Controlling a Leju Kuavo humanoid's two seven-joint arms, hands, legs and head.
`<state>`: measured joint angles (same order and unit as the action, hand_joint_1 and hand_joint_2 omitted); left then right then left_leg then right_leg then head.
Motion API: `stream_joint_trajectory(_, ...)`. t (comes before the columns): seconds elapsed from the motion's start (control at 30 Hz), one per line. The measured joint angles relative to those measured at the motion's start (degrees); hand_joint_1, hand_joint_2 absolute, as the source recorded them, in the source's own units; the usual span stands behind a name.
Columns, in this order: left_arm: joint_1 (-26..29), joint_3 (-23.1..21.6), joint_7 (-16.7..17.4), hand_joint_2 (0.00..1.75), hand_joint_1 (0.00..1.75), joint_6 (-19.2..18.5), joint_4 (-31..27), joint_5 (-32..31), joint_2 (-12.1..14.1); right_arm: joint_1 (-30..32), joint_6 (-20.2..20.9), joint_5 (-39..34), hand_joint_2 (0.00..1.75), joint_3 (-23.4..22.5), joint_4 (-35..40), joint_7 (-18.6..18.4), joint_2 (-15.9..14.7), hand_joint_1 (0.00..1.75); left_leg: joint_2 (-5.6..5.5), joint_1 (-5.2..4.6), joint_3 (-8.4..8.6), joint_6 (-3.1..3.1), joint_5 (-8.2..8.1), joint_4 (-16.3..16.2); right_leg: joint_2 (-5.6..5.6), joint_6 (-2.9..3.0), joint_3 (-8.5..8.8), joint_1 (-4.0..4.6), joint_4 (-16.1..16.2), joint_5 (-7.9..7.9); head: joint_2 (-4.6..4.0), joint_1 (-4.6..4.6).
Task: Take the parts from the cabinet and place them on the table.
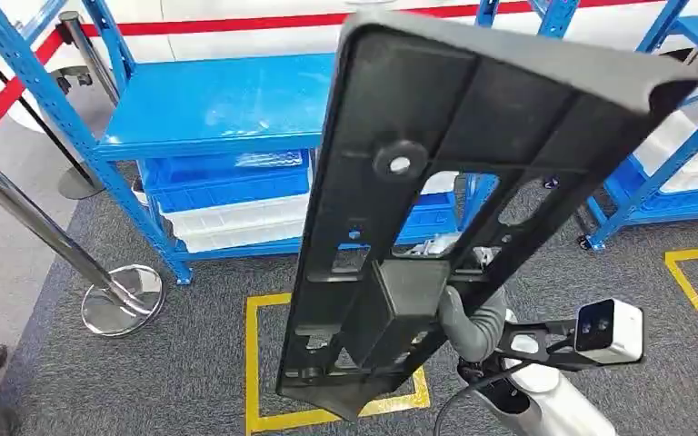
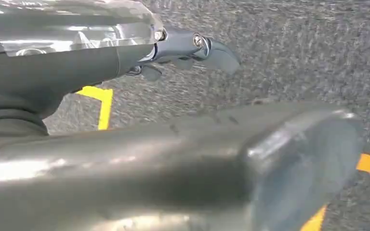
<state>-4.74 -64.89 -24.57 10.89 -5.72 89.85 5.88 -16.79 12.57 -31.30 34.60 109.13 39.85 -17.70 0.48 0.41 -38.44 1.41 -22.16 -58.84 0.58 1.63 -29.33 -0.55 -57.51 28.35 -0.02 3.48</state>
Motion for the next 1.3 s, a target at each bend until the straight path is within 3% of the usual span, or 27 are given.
stream_joint_trajectory(0.03, 0.09, -0.05, -0.02, 0.00, 0.00, -0.02, 0.02, 0.00, 0.11, 0.32, 0.37, 0.02, 1.75, -0.13, 0.22, 0.02, -0.04, 1.64, 0.00, 0.03, -0.85, 0.28, -3.66, -2.61, 0.02, 0.57, -0.76, 0.00, 0.00, -0.59, 0.00, -0.02)
stream_joint_trajectory(0.1, 0.02, -0.11, -0.15, 0.00, 0.00, -0.15, 0.02, 0.00, 0.50, 1.00, 1.23, 0.18, 1.75, -0.46, 0.39, 0.02, -0.13, 1.64, -0.01, 0.15, -2.62, 0.78, -10.19, -10.94, -0.02, 0.69, -2.44, 0.13, -0.04, -1.98, 0.00, 0.00)
stream_joint_trajectory(0.13, -0.04, -0.29, -0.26, 0.00, 0.00, -0.24, 0.02, 0.00, 0.59, 1.51, 1.71, 0.40, 1.75, -0.68, 0.39, 0.02, -0.11, 1.64, -0.01, 0.19, -3.07, 0.98, -11.33, -14.83, -0.01, 0.67, -3.41, 0.18, -0.14, -2.70, 0.00, -0.02)
stream_joint_trajectory(0.17, -0.07, -0.54, -0.41, 0.00, 0.00, -0.39, 0.02, 0.02, 0.66, 2.01, 2.16, 0.55, 1.75, -1.00, 0.42, 0.02, -0.11, 1.64, -0.01, 0.22, -2.71, 1.03, -10.54, -16.46, -0.02, 0.58, -4.28, 0.22, -0.19, -3.34, 0.00, -0.02)
stream_joint_trajectory(0.2, -0.06, -0.72, -0.63, 0.00, 0.00, -0.57, 0.02, 0.02, 0.68, 2.41, 2.60, 0.55, 1.75, -1.29, 0.42, 0.02, -0.11, 1.64, 0.00, 0.23, -1.23, 1.01, -8.56, -15.82, -0.02, 0.48, -5.19, 0.22, -0.29, -3.96, 0.00, 0.00)
stream_joint_trajectory(0.27, -0.19, -0.94, -0.81, 0.00, 0.00, -0.83, 0.02, 0.07, 0.79, 2.97, 3.00, 0.53, 1.75, -1.69, 0.64, 0.02, -0.11, 1.64, -0.09, 0.22, 4.60, 0.63, -5.12, -8.77, -0.09, 0.15, -6.82, 0.23, -0.55, -5.06, 0.00, 0.00)
stream_joint_trajectory(0.3, -0.34, -0.96, -0.98, 0.00, 0.00, -0.98, 0.02, 0.07, 1.00, 3.15, 3.56, 0.50, 1.75, -2.32, 1.22, 0.02, -0.11, 1.64, -0.32, 0.21, 8.50, 0.22, -5.50, -3.70, -0.17, -0.06, -7.21, 0.24, -0.76, -5.54, 0.00, 0.00)
stream_joint_trajectory(0.33, -0.57, -0.98, -1.07, 0.00, 0.00, -1.01, 0.02, 0.07, 1.14, 3.45, 3.81, 0.50, 1.75, -2.74, 1.71, 0.02, -0.13, 1.64, -0.54, -0.19, 12.27, -0.20, -7.54, 1.86, -0.16, -0.42, -7.69, 0.52, -0.93, -5.93, 0.00, 0.00)
stream_joint_trajectory(0.43, -0.54, -1.01, -1.27, 0.00, 0.00, -0.81, 0.04, 0.07, 1.27, 4.06, 5.07, 0.20, 1.75, -3.98, 2.27, 0.11, -0.13, 1.64, -0.52, -0.62, 11.81, -1.20, -7.40, 2.95, 0.00, -1.43, -7.74, 0.16, -0.33, -7.38, 0.00, -0.02)
stream_joint_trajectory(0.47, -0.44, -1.01, -1.11, 0.00, 0.00, -0.63, 0.04, 0.07, 1.27, 4.34, 5.75, 0.11, 1.75, -4.48, 2.27, 0.11, -0.13, 1.64, -0.47, -0.23, 11.67, -1.76, -6.62, 3.46, -0.06, -1.95, -7.85, 0.44, -0.15, -7.80, 0.00, -0.02)
stream_joint_trajectory(0.5, -0.50, -1.01, -0.92, 0.00, 0.00, -0.53, 0.04, 0.07, 1.27, 4.66, 6.21, 0.00, 1.75, -4.99, 2.27, 0.11, -0.13, 1.64, 0.06, -0.03, 11.57, -2.02, -5.92, 3.76, -0.25, -2.11, -8.25, 0.10, -0.80, -7.03, 0.00, -0.02)
stream_joint_trajectory(0.53, -0.55, -1.01, -0.76, 0.00, 0.00, -0.39, 0.04, 0.07, 1.27, 4.74, 6.71, -0.20, 1.75, -5.55, 2.27, 0.11, -0.02, 1.64, 0.07, -0.01, 10.97, -2.60, -5.41, 3.76, -0.31, -2.23, -9.49, 0.16, -3.54, -4.10, 0.00, -0.02)
stream_joint_trajectory(0.6, -0.42, -0.90, -0.39, 0.00, 0.00, 0.48, 0.04, 0.07, 1.25, 4.93, 7.65, -0.39, 1.75, -6.23, 2.14, 0.11, 0.09, 1.64, 0.14, -0.13, 9.86, -2.76, -4.55, 3.68, -0.37, -2.58, -12.83, -0.07, -12.66, 1.38, 0.00, -0.02)
stream_joint_trajectory(0.63, -0.34, -0.88, -0.26, 0.00, 0.00, 0.61, 0.04, 0.07, 1.22, 5.11, 7.91, -0.48, 1.75, -6.54, 2.01, 0.11, 0.11, 1.64, 0.17, -0.16, 9.28, -2.72, -4.19, 3.58, -0.37, -2.75, -13.98, -0.15, -16.39, 3.00, 0.00, -0.02)
stream_joint_trajectory(0.67, -0.25, -0.85, -0.22, 0.00, 0.00, 0.70, 0.04, 0.07, 1.22, 5.28, 8.16, -0.52, 1.75, -6.87, 1.86, 0.11, 0.11, 1.64, 0.17, -0.16, 8.72, -2.65, -3.89, 3.43, -0.36, -2.83, -14.07, -0.23, -17.99, 3.33, 0.00, -0.02)
stream_joint_trajectory(0.7, -0.17, -0.85, -0.20, 0.00, 0.00, 1.22, 0.04, 0.07, 1.20, 5.34, 9.03, -0.74, 1.75, -7.21, 1.66, 0.09, 0.11, 1.64, 0.16, -0.14, 8.22, -2.54, -3.66, 3.24, -0.34, -2.86, -12.72, -0.31, -16.66, 2.43, 0.00, -0.02)
stream_joint_trajectory(0.8, -0.07, -0.59, -0.31, 0.00, 0.00, 1.64, 0.04, 0.07, 1.20, 5.34, 11.70, -1.07, 1.75, -9.21, 1.14, 0.11, 0.11, 1.64, 0.16, -0.10, 7.38, -2.14, -3.45, 2.37, -0.27, -2.47, -3.44, -0.38, -2.66, -2.61, 0.00, -0.02)
stream_joint_trajectory(0.83, -0.08, -0.42, -0.54, 0.00, 0.00, 1.72, 0.04, 0.07, 1.20, 5.32, 12.68, -1.07, 1.75, -10.03, 0.86, 0.11, 0.11, 1.64, 0.16, -0.46, 6.88, -1.81, -3.48, 2.07, -0.24, -2.17, -2.50, -0.06, -0.76, -1.37, 0.00, -0.02)
stream_joint_trajectory(0.93, -0.01, -0.18, -0.66, 0.00, 0.00, 1.97, 0.11, 0.07, 1.20, 5.31, 15.19, -0.59, 1.75, -11.78, -0.33, 0.11, 0.11, 1.64, 0.41, -0.35, 6.42, -0.94, -3.09, 1.82, -0.55, -1.25, -3.43, 0.26, -0.90, -1.87, 0.00, -0.02)
stream_joint_trajectory(1.0, -0.08, 0.02, -0.63, 0.00, 0.00, 1.97, 0.11, 0.07, 1.27, 4.31, 14.95, -0.35, 1.75, -11.96, -1.33, 0.11, 0.11, 1.64, 0.39, -0.17, 6.07, -0.22, -3.82, 1.22, -0.76, -0.34, -3.36, -0.25, -0.31, -2.47, 0.00, -0.02)
stream_joint_trajectory(1.03, -0.08, 0.02, -0.61, 0.00, 0.00, 1.97, 0.11, 0.07, 1.27, 3.43, 14.34, -0.28, 1.75, -11.83, -1.77, 0.11, 0.11, 1.64, 0.09, -0.13, 5.32, 0.07, -5.33, -0.66, -0.97, -0.06, -3.50, -0.25, -0.29, -2.61, 0.00, -0.02)
stream_joint_trajectory(1.13, 0.01, 0.02, 0.02, 0.00, 0.00, 1.97, 0.11, 0.07, 1.31, 1.88, 12.35, -0.41, 1.75, -11.15, -2.99, 0.07, 0.02, 1.64, 0.02, 0.06, -0.63, 0.66, -11.75, -14.16, -1.71, 0.38, -4.00, -0.12, -0.34, -2.91, 0.00, -0.02)
stream_joint_trajectory(1.17, 0.06, 0.02, 0.37, 0.00, 0.00, 1.81, 0.11, 0.07, 1.29, 1.72, 11.96, -0.44, 1.75, -10.97, -3.32, 0.07, 0.02, 1.64, 0.02, 0.11, -1.64, 0.75, -12.04, -16.52, -2.08, 0.34, -4.07, -0.11, -0.38, -2.97, 0.00, -0.02)
stream_joint_trajectory(1.2, 0.09, 0.02, 0.53, 0.00, 0.00, 1.77, 0.13, 0.07, 1.29, 1.57, 11.61, -0.35, 1.75, -10.78, -3.52, 0.04, 0.02, 1.64, 0.00, 0.19, -1.27, 0.75, -11.04, -15.93, -2.54, 0.28, -4.07, -0.11, -0.45, -3.01, 0.00, -0.02)
stream_joint_trajectory(1.23, 0.09, 0.02, 0.57, 0.00, 0.00, 1.75, 0.11, 0.07, 1.29, 1.44, 11.52, -0.35, 1.75, -10.67, -3.69, 0.02, 0.02, 1.64, -0.08, 0.24, 0.20, 0.66, -9.02, -12.99, -3.00, 0.25, -4.06, -0.11, -0.55, -3.01, 0.00, -0.02)
stream_joint_trajectory(1.27, 0.08, 0.02, 0.57, 0.00, 0.00, 1.75, 0.11, 0.07, 1.29, 1.35, 11.43, -0.33, 1.75, -10.60, -3.78, 0.04, 0.02, 1.64, -0.31, 0.27, 2.54, 0.49, -6.44, -8.39, -3.47, 0.20, -4.02, -0.12, -0.67, -3.00, 0.00, -0.02)
stream_joint_trajectory(1.3, 0.08, 0.06, 0.57, 0.00, 0.00, 1.75, 0.11, 0.07, 1.31, 1.26, 11.11, 0.11, 1.75, -10.54, -3.80, 0.04, 0.02, 1.64, -1.42, 0.30, 5.25, 0.20, -3.78, -2.84, -3.99, 0.04, -3.97, -0.13, -0.80, -2.95, 0.00, -0.02)
